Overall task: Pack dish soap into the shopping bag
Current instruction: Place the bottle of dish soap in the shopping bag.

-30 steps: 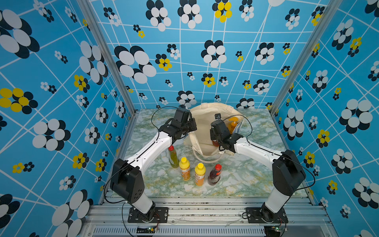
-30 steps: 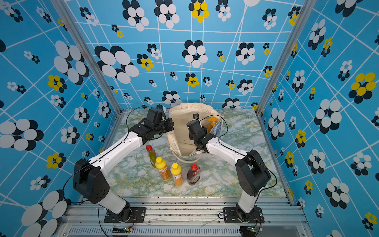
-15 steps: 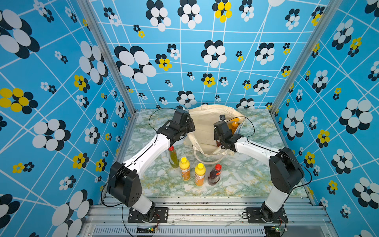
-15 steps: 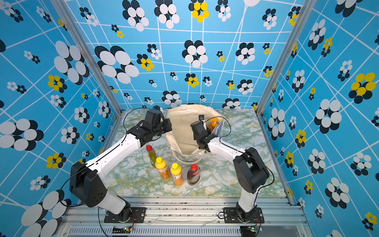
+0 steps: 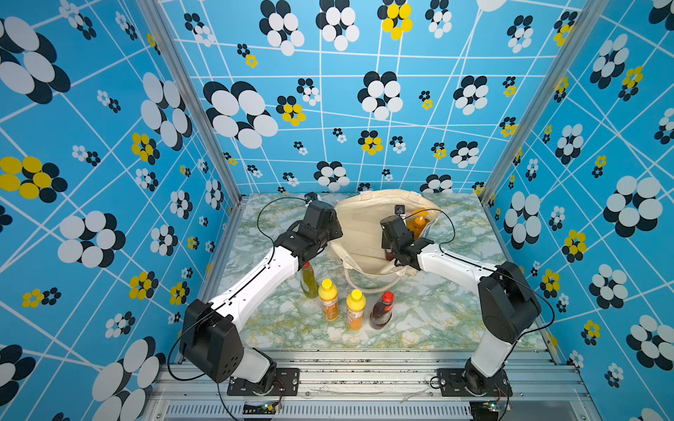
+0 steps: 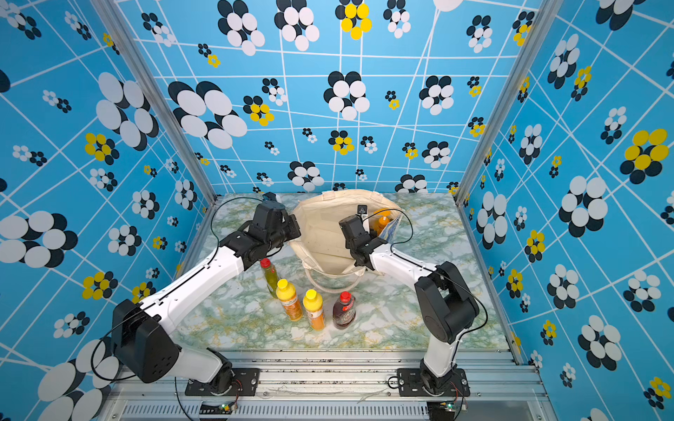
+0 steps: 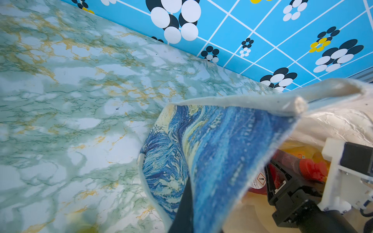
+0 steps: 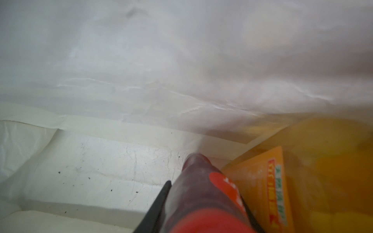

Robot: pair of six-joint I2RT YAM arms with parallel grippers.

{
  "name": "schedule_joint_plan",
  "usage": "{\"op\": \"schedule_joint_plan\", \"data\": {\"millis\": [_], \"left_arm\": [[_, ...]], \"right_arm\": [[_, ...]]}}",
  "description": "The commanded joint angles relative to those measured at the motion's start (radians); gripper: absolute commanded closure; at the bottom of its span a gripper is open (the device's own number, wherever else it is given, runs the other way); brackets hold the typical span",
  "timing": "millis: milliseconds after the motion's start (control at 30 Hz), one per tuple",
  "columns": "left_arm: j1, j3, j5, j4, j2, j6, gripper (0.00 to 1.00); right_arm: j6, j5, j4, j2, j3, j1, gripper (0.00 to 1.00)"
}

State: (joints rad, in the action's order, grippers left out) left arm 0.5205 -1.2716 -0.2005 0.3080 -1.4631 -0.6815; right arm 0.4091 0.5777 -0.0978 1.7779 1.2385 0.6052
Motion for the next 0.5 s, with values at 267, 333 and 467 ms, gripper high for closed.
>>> {"op": "schedule_joint_plan", "data": {"millis": [267,333,467], "left_arm": [[-0.002,0.011,0.041,-0.090,-0.028,-0.039,1.00],[-0.001,0.015,0.056,-0.103,-0.034,-0.039,1.00],[0.001,0.014,0.084,-0.115,-0.050,-0.043,1.00]], "right_arm": [[0.008,-0.072,-0.119,0.002,0.085,-0.019,0.60],[0.010,-0.077,-0.137,-0.001,0.097,-0.019,0.57],[0.017,-0.082,-0.162,-0.005,0.116,-0.019,0.50]]}}
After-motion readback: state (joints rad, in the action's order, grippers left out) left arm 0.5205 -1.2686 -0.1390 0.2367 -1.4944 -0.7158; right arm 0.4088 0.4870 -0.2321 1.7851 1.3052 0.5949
